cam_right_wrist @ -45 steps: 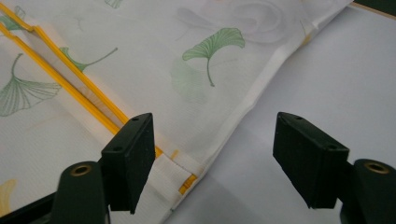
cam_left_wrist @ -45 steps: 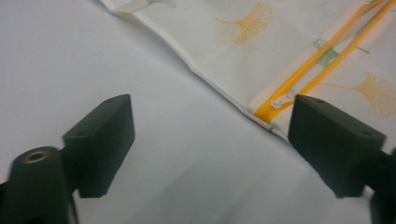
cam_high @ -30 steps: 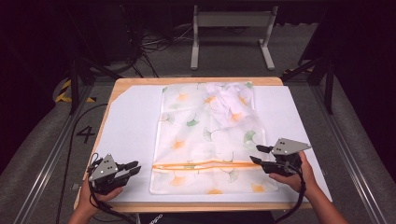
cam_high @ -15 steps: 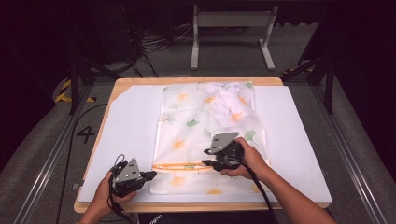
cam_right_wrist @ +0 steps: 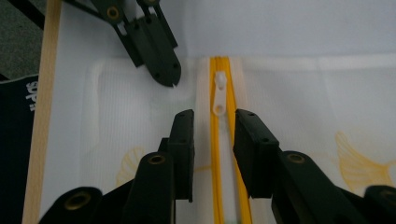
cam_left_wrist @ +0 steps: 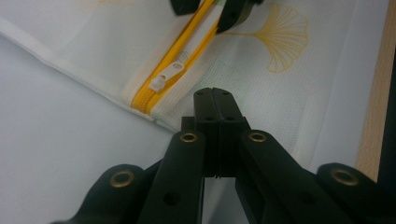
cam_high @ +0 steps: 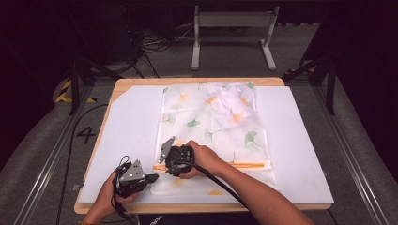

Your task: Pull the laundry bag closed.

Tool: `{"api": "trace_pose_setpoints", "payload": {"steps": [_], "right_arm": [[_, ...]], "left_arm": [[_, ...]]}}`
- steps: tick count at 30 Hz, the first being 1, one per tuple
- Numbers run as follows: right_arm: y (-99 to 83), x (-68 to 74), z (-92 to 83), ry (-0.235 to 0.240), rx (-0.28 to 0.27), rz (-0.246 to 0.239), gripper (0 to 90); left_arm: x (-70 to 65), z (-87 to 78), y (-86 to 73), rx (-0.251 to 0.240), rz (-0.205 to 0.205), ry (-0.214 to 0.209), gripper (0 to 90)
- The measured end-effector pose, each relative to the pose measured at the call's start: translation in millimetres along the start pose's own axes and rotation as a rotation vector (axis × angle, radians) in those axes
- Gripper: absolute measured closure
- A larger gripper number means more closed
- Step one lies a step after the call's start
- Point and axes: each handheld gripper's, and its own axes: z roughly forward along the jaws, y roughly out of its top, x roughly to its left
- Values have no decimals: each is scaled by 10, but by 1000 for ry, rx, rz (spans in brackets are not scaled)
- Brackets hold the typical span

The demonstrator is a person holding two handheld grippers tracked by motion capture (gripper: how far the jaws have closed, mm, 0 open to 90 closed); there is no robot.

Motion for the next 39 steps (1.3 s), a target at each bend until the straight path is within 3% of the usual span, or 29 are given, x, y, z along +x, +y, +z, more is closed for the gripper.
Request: {"api": "trace_pose_setpoints", "payload": {"steps": [5,7,8,12,19,21,23,27,30,31,32,36,37,39], "right_arm": [[175,-12,195,40,60,-12,689],[220,-17,262,2,97,-4,694],[231,-26,285,17,98,4,704],[272,-51,300,28,119,31,705],[318,-93,305,75,159,65,842],[330,-103,306,72,167,60,843],[341,-94,304,54,180,34,885],[352,-58,310,23,207,-22,883],[372,-32,321,6,209,-30,816],[373,-43,324,4,212,-50,806],[385,-38,324,13,216,-23,812],[400,-36,331,22,223,-26,870],[402,-62,320,25,243,-69,880],[406,-53,311,15,245,-79,888]], "left_arm": [[-7,2,2,4,6,2,900],[-13,2,9,9,14,6,900],[-12,1,11,12,15,8,900],[-10,2,14,16,17,0,900],[5,4,4,6,8,-7,900],[4,3,4,6,12,-6,900],[2,2,4,8,12,-9,900],[6,3,-1,1,14,-14,900],[12,-4,-7,5,4,-11,900],[10,-5,-5,8,8,-11,900],[6,-3,-4,6,14,-11,900],[17,2,-4,-1,17,-13,900],[18,6,-6,-9,12,-19,900],[18,4,-6,-7,15,-19,900]]}}
